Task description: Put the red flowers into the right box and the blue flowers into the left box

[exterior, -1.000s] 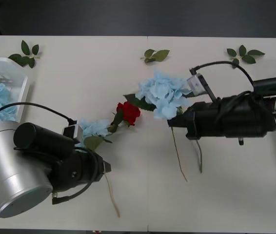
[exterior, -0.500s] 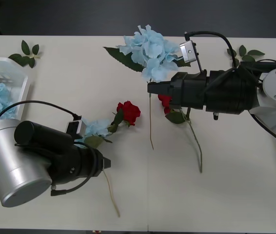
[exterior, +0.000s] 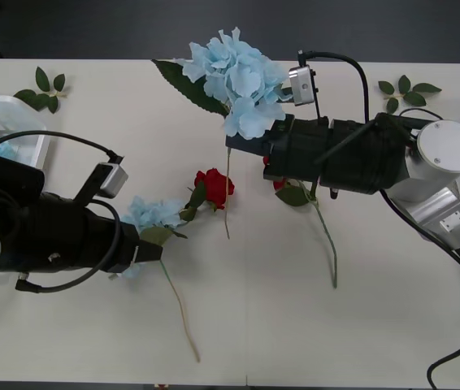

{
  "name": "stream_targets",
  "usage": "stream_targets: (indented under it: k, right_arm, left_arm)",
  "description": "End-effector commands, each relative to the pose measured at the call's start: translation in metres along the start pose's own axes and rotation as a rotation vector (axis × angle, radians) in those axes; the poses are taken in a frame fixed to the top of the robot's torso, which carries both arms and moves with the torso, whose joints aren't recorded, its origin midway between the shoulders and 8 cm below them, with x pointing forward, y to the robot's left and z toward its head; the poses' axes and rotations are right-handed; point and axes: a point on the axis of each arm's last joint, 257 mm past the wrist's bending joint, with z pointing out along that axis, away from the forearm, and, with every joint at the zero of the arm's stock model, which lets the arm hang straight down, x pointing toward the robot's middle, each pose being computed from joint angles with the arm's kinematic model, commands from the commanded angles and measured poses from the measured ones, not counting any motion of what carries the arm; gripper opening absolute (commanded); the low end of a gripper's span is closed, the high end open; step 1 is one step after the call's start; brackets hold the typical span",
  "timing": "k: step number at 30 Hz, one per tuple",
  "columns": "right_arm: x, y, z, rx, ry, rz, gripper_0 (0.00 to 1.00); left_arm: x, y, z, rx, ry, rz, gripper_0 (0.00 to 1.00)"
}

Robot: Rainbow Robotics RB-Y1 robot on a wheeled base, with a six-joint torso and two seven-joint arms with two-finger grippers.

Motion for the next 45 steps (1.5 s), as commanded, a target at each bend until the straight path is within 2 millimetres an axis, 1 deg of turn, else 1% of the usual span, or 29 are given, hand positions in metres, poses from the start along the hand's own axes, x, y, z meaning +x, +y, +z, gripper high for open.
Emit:
stream_targets:
  k: [1, 2, 5, 9, 11, 16, 21, 28, 35, 43, 45]
  right_arm:
    - [-0.028, 0.012, 0.006, -0.037, -0.062, -0.051, 0.0]
    - [-0.03, 0.013, 0.007, -0.043, -0.068, -0.045, 0.0]
    - [-0.033, 0.015, 0.009, -0.054, -0.088, -0.031, 0.0]
    - [-0.042, 0.02, 0.01, -0.071, -0.122, -0.018, 0.0]
    - [-0.046, 0.022, 0.01, -0.081, -0.139, -0.004, 0.0]
    - [-0.05, 0.025, 0.01, -0.093, -0.155, 0.004, 0.0]
    - [-0.053, 0.03, 0.013, -0.109, -0.169, 0.007, 0.0]
    - [-0.056, 0.034, 0.015, -0.122, -0.187, 0.021, 0.0]
    - [-0.058, 0.035, 0.016, -0.127, -0.197, 0.028, 0.0]
    - [-0.059, 0.034, 0.016, -0.123, -0.202, 0.032, 0.0]
    - [-0.059, 0.034, 0.016, -0.122, -0.203, 0.031, 0.0]
  left_arm:
    - [-0.007, -0.013, -0.014, 0.064, -0.033, 0.13, 1.0]
    - [-0.009, -0.014, -0.016, 0.071, -0.038, 0.144, 1.0]
    - [-0.012, -0.025, -0.025, 0.162, -0.052, 0.18, 1.0]
    - [-0.019, -0.048, -0.038, 0.374, -0.09, 0.244, 1.0]
    - [-0.022, -0.054, -0.041, 0.442, -0.104, 0.278, 1.0]
    - [-0.035, -0.058, -0.046, 0.504, -0.153, 0.375, 1.0]
    - [-0.057, -0.071, -0.05, 0.563, -0.228, 0.449, 1.0]
    - [-0.079, -0.088, -0.049, 0.611, -0.285, 0.468, 1.0]
    - [-0.096, -0.111, -0.038, 0.633, -0.323, 0.474, 1.0]
    - [-0.102, -0.128, -0.022, 0.659, -0.317, 0.473, 1.0]
    - [-0.104, -0.129, -0.02, 0.656, -0.316, 0.478, 1.0]
